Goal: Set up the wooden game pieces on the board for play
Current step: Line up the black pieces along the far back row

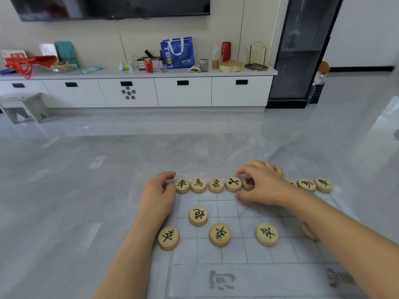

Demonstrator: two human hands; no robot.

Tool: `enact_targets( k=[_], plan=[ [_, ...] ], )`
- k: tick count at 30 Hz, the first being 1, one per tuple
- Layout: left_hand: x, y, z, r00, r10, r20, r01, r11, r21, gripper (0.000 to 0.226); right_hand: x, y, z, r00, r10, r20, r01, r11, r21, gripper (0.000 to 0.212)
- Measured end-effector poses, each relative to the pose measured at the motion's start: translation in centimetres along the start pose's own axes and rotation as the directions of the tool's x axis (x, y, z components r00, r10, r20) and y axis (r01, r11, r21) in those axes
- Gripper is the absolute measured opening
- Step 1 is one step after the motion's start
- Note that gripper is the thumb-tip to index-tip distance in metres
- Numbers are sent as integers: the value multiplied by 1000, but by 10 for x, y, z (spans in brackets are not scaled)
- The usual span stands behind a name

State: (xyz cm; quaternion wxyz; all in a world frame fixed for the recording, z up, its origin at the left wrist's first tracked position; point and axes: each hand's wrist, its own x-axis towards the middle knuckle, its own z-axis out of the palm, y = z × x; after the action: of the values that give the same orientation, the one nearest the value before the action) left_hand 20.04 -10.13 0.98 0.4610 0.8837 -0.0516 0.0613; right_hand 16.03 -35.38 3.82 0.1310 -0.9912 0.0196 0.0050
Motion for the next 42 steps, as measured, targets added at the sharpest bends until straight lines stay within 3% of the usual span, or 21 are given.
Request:
enact_targets(
  k=[7, 12, 16, 21, 25, 30, 35, 38, 42],
  plan=[
    [-1, 1, 0, 1000, -4, -13, 5, 1000, 16, 38, -3, -1, 6, 994, -74, -83, 77, 997, 32, 41],
    [-2, 3, -1, 1000, 8, -8, -8, 1000, 10, 39, -3, -3, 4, 990, -109, -90, 104, 993, -57, 65],
    [-2, 3, -1, 1000, 5, -9, -5, 1000, 10, 38, -2, -3, 5, 989, -103, -109, 96, 993, -68, 45],
    [-2, 3, -1, 1000, -4, -8, 4, 1000, 6, 38, -4, 0, 4, 987, -129, -93, 119, 987, -109, 64],
    [-3, 3, -1, 1000, 9, -1, -9, 1000, 13, 38, -5, 0, 5, 983, -161, -85, 156, 986, -68, 41],
    [-2, 3, -1, 1000, 9, 5, -9, 1000, 8, 38, -5, -2, 6, 988, -127, -84, 117, 987, -112, 69],
    [-2, 2, -1, 1000, 6, 5, -6, 1000, 6, 39, -2, -6, 8, 989, -130, -70, 124, 989, -84, 45],
    [-1, 2, -1, 1000, 3, 9, -3, 1000, 11, 39, -2, -6, 7, 993, -108, -37, 107, 994, -29, 61],
    [-2, 4, -1, 1000, -8, 8, 8, 1000, 15, 39, 0, -10, 9, 995, -53, -86, 46, 996, -79, 53]
  ],
)
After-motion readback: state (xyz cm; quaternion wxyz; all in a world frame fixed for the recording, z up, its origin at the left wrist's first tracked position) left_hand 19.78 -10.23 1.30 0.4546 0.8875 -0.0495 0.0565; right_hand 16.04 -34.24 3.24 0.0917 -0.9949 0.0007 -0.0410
